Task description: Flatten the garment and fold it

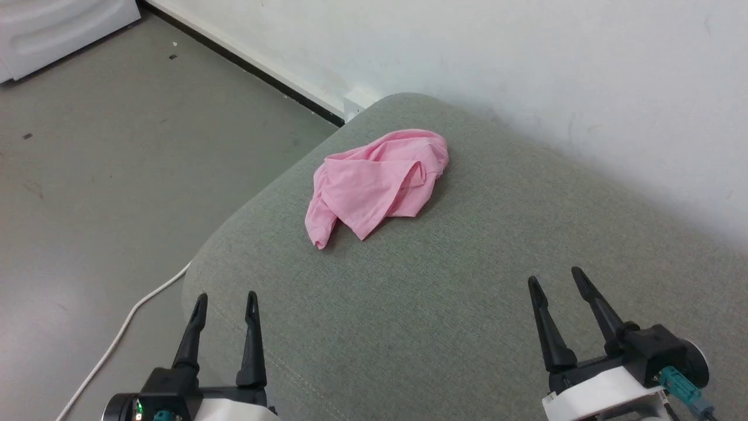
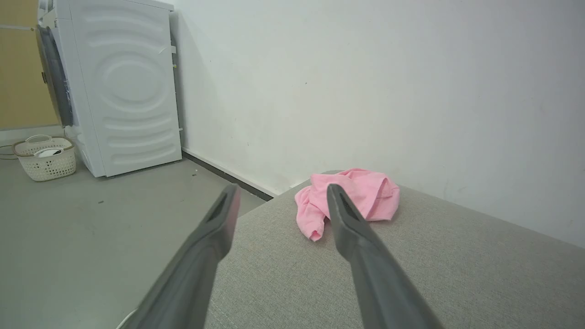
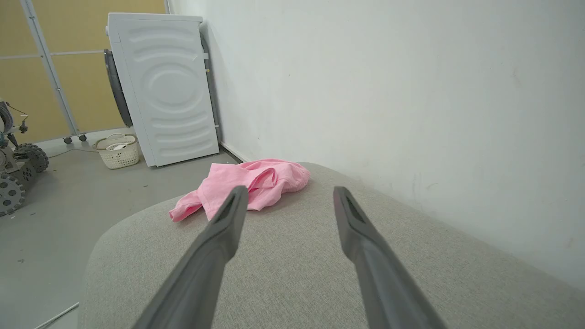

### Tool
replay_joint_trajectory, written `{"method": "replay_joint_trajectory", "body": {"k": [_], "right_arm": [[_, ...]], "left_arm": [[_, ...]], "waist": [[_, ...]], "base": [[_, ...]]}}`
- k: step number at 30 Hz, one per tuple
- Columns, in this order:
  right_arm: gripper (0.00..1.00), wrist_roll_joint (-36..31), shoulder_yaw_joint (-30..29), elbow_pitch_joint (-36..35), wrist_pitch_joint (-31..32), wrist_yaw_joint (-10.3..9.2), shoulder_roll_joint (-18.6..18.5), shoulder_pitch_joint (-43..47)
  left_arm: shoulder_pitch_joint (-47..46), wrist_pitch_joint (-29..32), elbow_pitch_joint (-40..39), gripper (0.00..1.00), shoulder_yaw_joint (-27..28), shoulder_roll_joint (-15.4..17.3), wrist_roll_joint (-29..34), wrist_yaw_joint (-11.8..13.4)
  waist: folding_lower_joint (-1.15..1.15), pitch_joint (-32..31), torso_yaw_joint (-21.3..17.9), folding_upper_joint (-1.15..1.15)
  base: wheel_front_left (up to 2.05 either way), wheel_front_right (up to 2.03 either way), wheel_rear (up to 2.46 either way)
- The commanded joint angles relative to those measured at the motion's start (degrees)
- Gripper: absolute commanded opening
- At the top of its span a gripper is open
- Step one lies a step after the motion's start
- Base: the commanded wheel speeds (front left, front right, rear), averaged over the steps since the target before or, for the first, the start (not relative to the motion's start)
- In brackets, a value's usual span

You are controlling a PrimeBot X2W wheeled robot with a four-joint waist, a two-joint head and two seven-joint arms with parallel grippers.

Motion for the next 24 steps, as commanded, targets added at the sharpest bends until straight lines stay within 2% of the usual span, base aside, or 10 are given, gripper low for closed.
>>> {"method": "replay_joint_trajectory", "body": {"k": [1, 4, 10, 15, 24], "right_arm": [[1.00, 0.0, -0.3, 0.0, -0.3, -0.12, 0.2, 0.7], [1.00, -0.6, -0.9, -0.1, -0.3, -0.12, 0.2, 0.6], [1.00, -3.1, -2.9, -0.8, -0.3, -0.12, 0.2, -0.2], [1.00, -5.6, -4.2, -2.3, -0.3, -0.12, 0.2, -1.9], [1.00, -9.1, -4.8, -6.2, -0.3, -0.12, 0.2, -5.2]], "left_arm": [[0.7, -0.3, 0.0, 1.00, -0.1, -0.3, 0.0, 0.2], [0.4, -0.3, 0.1, 1.00, 0.2, -0.3, 0.2, -0.1], [-2.7, -0.3, 1.2, 1.00, 1.1, 0.4, 0.7, -2.8], [-9.1, 0.2, 7.2, 1.00, 1.7, 2.6, -0.3, -5.6], [-28.2, 14.8, 21.9, 1.00, 2.0, 9.7, -5.0, -10.3]], "waist": [[0.00, 0.1, -0.2, -0.01], [0.00, 0.7, -0.8, -0.01], [0.00, 4.3, -4.0, -0.01], [0.00, 9.4, -8.3, -0.01], [0.00, 19.4, -15.5, -0.01]], "base": [[0.00, 0.00, 0.00], [0.00, 0.00, 0.00], [0.00, 0.00, 0.00], [0.00, 0.00, 0.00], [0.00, 0.00, 0.00]]}}
